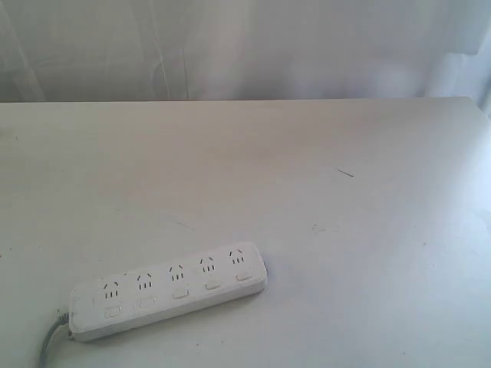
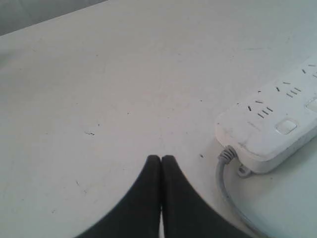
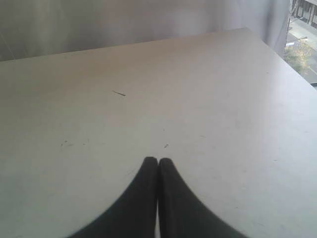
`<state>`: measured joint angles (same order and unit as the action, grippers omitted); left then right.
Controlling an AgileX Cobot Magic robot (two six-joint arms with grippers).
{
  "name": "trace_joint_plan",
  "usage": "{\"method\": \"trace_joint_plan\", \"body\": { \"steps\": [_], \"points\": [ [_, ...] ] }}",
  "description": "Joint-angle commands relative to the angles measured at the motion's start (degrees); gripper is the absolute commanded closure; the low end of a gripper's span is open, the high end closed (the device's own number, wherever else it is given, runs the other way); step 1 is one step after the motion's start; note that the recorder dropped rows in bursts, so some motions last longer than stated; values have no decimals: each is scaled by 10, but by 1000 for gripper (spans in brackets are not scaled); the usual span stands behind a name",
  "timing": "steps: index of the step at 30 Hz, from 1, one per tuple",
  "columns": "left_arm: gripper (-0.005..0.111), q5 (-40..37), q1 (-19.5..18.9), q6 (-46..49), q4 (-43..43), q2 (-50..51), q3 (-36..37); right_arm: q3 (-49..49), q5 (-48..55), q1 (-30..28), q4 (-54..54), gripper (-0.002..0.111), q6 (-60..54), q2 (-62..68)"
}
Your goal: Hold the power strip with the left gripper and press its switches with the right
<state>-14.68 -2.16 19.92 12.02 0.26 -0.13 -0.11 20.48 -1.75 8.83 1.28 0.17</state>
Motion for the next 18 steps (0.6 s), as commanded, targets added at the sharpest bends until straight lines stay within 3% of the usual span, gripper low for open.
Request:
{"method": "trace_joint_plan", "body": {
  "steps": [1,11,13,18],
  "points": [
    [107,0,1,0,1,-3,1,1,-3,1,0,108,0,-2],
    [107,0,1,1,0,-3,1,1,-3,1,0,108,0,-2],
    [107,5,1,42,-18,-3,1,1,-3,1,0,108,0,-2],
    [107,103,1,-15,74,-3,1,1,-3,1,0,108,11,-2]
  ]
}}
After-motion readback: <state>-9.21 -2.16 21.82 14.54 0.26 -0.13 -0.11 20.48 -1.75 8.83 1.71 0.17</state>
